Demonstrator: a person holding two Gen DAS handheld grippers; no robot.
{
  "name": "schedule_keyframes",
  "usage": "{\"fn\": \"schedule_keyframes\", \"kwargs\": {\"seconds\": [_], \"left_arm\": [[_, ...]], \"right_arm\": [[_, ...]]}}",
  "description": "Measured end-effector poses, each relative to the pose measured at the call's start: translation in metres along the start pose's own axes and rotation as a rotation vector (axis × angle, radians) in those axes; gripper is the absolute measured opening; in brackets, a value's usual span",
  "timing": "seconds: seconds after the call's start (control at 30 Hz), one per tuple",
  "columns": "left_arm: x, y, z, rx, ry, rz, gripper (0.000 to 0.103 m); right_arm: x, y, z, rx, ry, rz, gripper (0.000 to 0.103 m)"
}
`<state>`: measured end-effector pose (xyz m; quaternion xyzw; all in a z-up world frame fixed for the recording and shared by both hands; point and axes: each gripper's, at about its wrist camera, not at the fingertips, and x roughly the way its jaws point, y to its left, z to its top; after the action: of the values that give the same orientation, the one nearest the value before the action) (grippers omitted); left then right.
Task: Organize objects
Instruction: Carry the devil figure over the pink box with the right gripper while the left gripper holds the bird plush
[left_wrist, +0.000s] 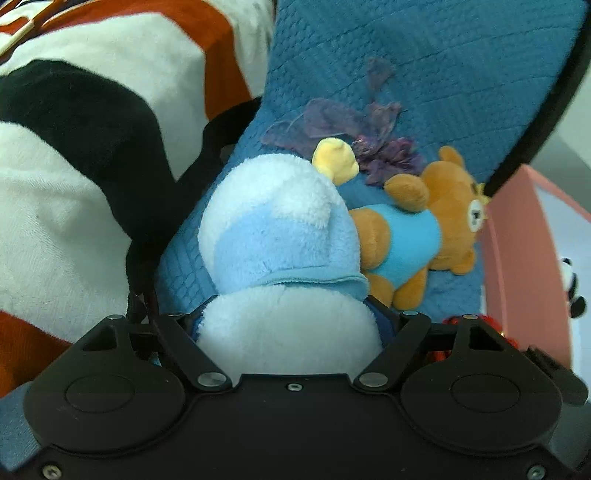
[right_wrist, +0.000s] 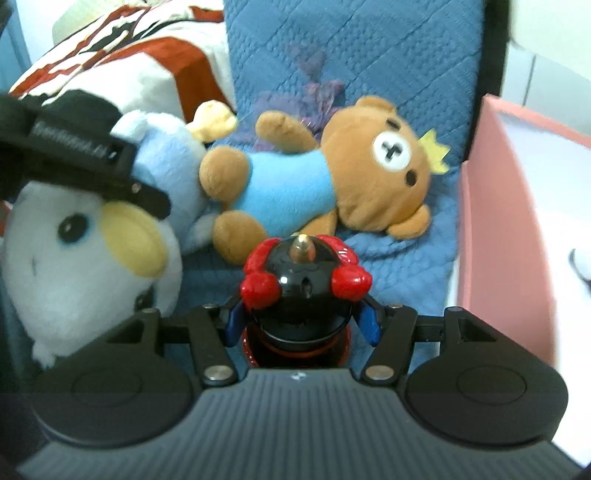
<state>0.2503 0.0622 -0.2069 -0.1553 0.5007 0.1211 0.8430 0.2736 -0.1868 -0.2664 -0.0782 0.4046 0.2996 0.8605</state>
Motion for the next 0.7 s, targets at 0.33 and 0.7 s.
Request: {"fn": "schedule_keyframes", "kwargs": {"seconds": [0.33,0.7], "left_arm": [[-0.039,0.003,0.001,0.037,-0.031,-0.137,0.078],[-0.075,0.004,0.002,0.043,-0.041,-0.229,0.078]], "right_arm": [[-0.047,0.009,0.009,0.155,-0.018,-0.109,0.063],[-0.097,0.02,0.026,0.225,-0.054,-0.126,0.063]]}}
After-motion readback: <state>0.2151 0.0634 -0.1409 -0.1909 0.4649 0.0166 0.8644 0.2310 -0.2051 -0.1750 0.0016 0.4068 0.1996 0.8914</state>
